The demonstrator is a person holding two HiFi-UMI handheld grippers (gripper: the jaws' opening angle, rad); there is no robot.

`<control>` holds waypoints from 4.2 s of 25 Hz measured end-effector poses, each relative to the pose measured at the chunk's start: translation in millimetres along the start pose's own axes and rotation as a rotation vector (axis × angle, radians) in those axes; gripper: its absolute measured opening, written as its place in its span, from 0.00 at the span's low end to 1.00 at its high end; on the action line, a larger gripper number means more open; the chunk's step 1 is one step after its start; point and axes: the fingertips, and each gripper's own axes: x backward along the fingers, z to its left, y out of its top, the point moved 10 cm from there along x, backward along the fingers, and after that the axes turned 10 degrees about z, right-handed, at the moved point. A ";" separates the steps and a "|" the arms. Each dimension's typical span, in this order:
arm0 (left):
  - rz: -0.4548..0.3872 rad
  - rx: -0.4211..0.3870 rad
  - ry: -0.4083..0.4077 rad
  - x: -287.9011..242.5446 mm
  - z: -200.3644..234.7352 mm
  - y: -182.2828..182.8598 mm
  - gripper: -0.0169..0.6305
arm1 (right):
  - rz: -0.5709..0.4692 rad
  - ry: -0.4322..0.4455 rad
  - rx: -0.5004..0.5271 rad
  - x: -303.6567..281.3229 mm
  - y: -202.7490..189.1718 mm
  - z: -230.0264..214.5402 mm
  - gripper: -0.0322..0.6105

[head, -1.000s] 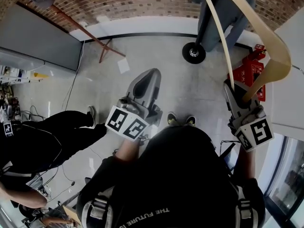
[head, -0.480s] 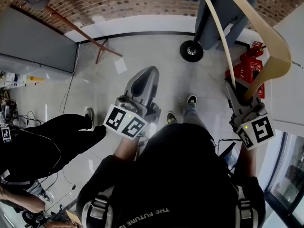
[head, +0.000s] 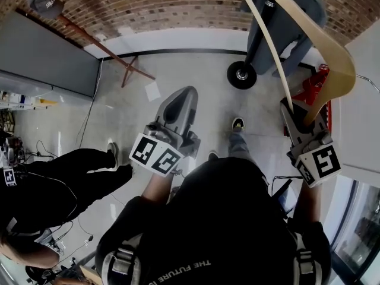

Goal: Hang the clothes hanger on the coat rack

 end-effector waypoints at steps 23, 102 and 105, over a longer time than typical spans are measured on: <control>0.025 -0.048 -0.044 -234.1 25.8 25.0 0.06 | 0.103 0.064 0.009 -78.0 -1.5 -220.3 0.10; -0.054 -0.034 0.039 -293.9 73.6 35.1 0.06 | 0.594 0.094 0.213 -209.7 46.1 -400.4 0.10; -0.053 -0.036 0.038 -292.0 74.4 35.8 0.06 | 0.592 0.088 0.216 -211.2 46.2 -399.3 0.10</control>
